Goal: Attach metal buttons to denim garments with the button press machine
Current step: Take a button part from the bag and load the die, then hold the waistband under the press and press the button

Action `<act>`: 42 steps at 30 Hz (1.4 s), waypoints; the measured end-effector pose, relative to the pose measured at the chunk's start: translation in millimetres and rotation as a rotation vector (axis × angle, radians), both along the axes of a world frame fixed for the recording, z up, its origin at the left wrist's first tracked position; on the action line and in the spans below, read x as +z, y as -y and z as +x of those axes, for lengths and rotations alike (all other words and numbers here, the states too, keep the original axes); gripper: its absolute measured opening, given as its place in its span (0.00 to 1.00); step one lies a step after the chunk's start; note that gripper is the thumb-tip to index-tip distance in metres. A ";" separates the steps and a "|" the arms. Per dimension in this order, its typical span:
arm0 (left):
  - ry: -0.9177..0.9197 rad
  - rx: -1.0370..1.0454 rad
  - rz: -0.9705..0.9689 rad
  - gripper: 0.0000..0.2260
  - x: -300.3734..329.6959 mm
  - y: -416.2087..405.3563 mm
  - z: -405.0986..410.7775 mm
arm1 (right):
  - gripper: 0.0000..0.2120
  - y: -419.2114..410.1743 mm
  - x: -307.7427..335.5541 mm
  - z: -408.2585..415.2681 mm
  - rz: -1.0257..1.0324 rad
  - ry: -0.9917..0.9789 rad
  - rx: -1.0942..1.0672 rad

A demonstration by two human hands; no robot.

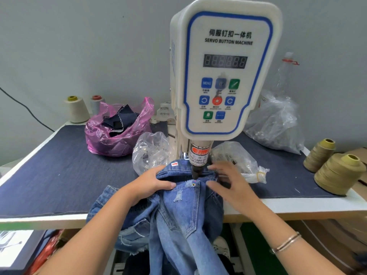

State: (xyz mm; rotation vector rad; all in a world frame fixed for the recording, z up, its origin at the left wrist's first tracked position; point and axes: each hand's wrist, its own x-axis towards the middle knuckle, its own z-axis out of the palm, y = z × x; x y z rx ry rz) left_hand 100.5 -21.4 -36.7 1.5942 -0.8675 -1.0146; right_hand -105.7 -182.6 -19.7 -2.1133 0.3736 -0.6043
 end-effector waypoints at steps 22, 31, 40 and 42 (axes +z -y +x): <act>0.069 -0.002 0.017 0.19 7.8 -1.2 -8.4 | 0.11 76.7 -0.5 44.6 -1.152 -0.864 -0.468; 0.038 -0.016 0.076 0.11 12.4 -2.7 -8.6 | 0.12 78.8 -1.6 43.3 -1.109 -0.845 -0.476; -0.505 0.232 0.013 0.21 0.1 -16.2 12.6 | 0.07 79.3 3.5 28.9 -0.654 -0.574 -0.599; -0.558 0.252 -0.042 0.20 -2.7 -16.6 16.4 | 0.06 76.8 8.9 19.5 -0.600 -0.476 -0.633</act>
